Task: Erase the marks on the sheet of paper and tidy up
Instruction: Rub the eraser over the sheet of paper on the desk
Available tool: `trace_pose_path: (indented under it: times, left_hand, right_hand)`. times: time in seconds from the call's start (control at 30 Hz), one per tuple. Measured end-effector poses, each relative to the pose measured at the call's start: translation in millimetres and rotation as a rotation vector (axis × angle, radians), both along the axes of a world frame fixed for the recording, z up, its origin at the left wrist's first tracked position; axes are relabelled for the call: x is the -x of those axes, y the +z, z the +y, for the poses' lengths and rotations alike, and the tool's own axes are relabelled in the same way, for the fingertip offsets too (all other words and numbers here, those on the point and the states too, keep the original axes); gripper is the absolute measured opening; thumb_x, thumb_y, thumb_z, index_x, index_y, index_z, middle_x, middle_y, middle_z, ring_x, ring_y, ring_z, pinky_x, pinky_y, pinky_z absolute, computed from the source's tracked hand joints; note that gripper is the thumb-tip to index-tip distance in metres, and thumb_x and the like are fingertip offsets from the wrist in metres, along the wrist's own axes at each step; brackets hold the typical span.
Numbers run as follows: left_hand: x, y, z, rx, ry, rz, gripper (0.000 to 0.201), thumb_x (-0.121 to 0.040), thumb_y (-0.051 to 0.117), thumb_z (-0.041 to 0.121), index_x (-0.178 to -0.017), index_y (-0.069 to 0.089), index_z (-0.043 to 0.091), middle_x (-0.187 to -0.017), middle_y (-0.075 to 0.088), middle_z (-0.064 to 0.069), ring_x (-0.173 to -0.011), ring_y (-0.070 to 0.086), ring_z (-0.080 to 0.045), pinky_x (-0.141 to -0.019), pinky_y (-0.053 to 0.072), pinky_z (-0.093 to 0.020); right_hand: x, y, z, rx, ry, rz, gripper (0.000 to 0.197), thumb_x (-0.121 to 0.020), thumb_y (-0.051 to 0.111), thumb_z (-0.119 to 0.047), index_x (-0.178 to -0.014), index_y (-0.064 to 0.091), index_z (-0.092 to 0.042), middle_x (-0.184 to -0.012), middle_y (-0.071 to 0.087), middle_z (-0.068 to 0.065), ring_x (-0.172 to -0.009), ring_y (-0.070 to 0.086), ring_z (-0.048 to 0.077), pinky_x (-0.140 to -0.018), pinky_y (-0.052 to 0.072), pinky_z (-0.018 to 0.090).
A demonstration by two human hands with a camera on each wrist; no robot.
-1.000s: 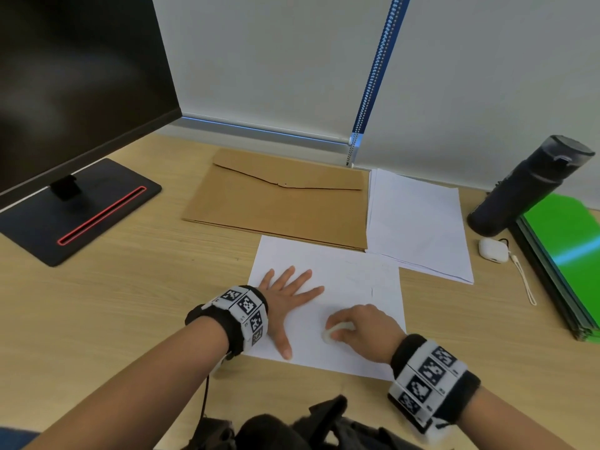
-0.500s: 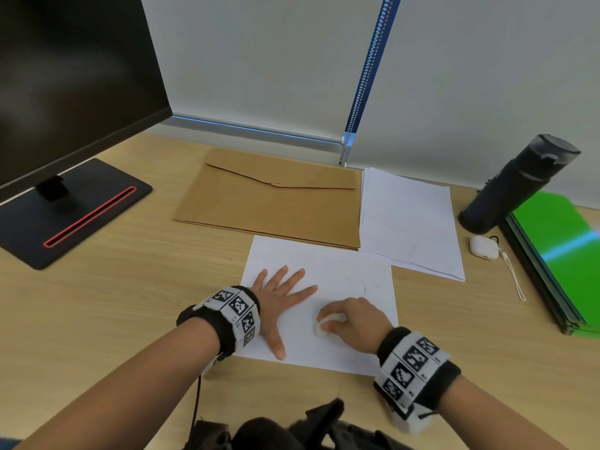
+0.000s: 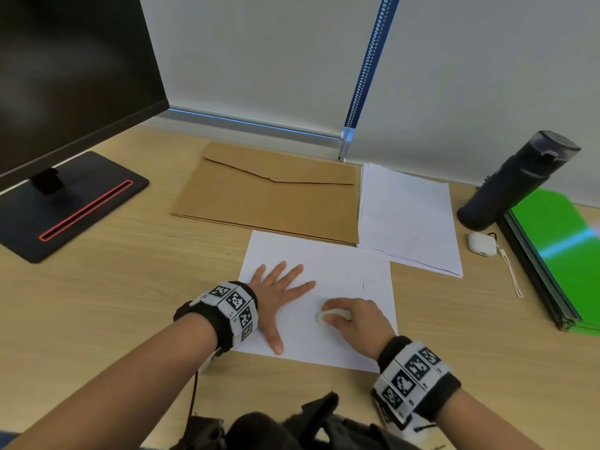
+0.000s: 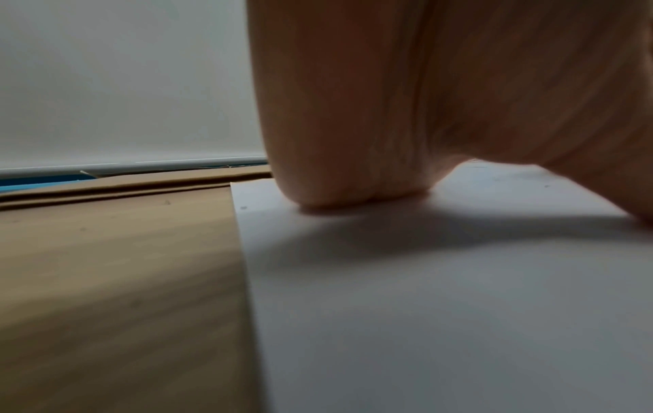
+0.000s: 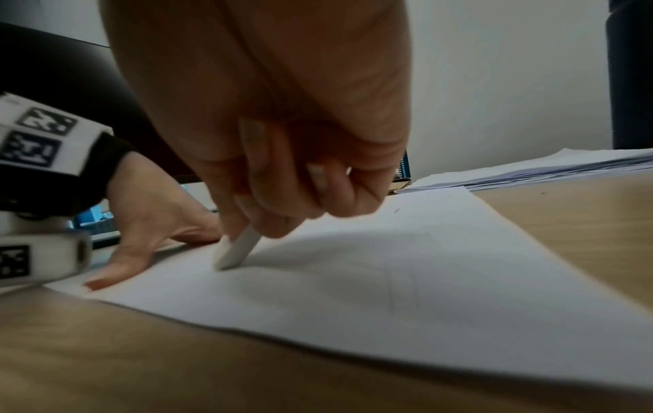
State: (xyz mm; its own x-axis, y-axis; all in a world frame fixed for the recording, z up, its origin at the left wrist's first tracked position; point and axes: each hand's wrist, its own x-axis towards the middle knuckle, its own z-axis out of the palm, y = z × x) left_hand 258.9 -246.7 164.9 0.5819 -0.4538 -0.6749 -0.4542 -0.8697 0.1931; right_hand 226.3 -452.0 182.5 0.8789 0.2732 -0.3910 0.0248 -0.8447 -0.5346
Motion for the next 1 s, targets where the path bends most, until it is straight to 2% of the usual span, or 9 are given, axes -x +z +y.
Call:
trace_pose_path:
  times: [0.13, 0.2, 0.33, 0.53, 0.73, 0.9, 1.0]
  left_hand:
    - [0, 0, -1, -0.010, -0.006, -0.002, 0.134, -0.063, 0.079, 0.056, -0.142, -0.028, 0.039, -0.147, -0.042, 0.003, -0.135, -0.039, -0.025, -0.106, -0.023, -0.053]
    - [0, 0, -1, -0.011, -0.010, -0.001, 0.134, -0.063, 0.079, 0.056, -0.141, -0.028, 0.039, -0.147, -0.042, 0.003, -0.134, -0.040, -0.025, -0.106, -0.024, -0.052]
    - [0, -1, -1, -0.001, 0.001, -0.001, 0.134, -0.063, 0.079, 0.056, -0.141, -0.028, 0.040, -0.147, -0.042, 0.004, -0.134, -0.040, -0.024, -0.105, -0.025, -0.051]
    - [0, -1, 0, -0.004, -0.001, -0.002, 0.134, -0.063, 0.080, 0.056, -0.141, -0.028, 0.040, -0.147, -0.042, 0.003, -0.134, -0.040, -0.025, -0.106, -0.024, -0.052]
    - [0, -3, 0, 0.002, -0.002, -0.007, 0.134, -0.062, 0.080, 0.057, -0.141, -0.028, 0.040, -0.146, -0.043, 0.004, -0.134, -0.040, -0.025, -0.106, -0.023, -0.054]
    - [1, -3, 0, 0.012, 0.007, -0.007, 0.134, -0.062, 0.079, 0.056, -0.142, -0.027, 0.040, -0.147, -0.042, 0.004, -0.134, -0.039, -0.025, -0.106, -0.024, -0.052]
    - [1, -3, 0, 0.014, -0.001, -0.013, 0.133, -0.063, 0.079, 0.057, -0.142, -0.027, 0.040, -0.147, -0.042, 0.004, -0.134, -0.039, -0.025, -0.106, -0.024, -0.052]
  right_hand:
    - [8, 3, -9, 0.081, 0.144, 0.107, 0.021, -0.089, 0.055, -0.034, -0.107, 0.066, -0.030, -0.116, 0.064, -0.007, -0.106, 0.057, 0.014, -0.093, 0.043, 0.027]
    - [-3, 4, -4, 0.067, 0.112, 0.084, 0.022, -0.089, 0.055, -0.033, -0.108, 0.066, -0.028, -0.117, 0.063, -0.004, -0.108, 0.056, 0.016, -0.093, 0.042, 0.027]
    - [-11, -1, 5, -0.047, -0.076, -0.006, 0.020, -0.090, 0.055, -0.029, -0.106, 0.067, -0.026, -0.114, 0.065, -0.001, -0.110, 0.056, 0.019, -0.094, 0.042, 0.029]
    - [2, 0, -3, 0.041, 0.120, 0.120, 0.021, -0.087, 0.058, -0.031, -0.106, 0.067, -0.028, -0.121, 0.062, -0.005, -0.110, 0.056, 0.014, -0.098, 0.042, 0.028]
    - [-16, 0, 24, -0.034, -0.012, 0.000, 0.023, -0.090, 0.055, -0.031, -0.111, 0.065, -0.027, -0.117, 0.065, 0.002, -0.109, 0.057, 0.020, -0.092, 0.042, 0.030]
    - [-5, 4, 4, 0.067, 0.196, 0.111, 0.024, -0.089, 0.057, -0.031, -0.111, 0.066, -0.028, -0.124, 0.060, -0.006, -0.115, 0.053, 0.016, -0.100, 0.039, 0.028]
    - [-15, 7, 18, 0.089, 0.224, 0.076, 0.023, -0.089, 0.056, -0.032, -0.110, 0.066, -0.028, -0.117, 0.063, 0.000, -0.110, 0.055, 0.018, -0.094, 0.041, 0.029]
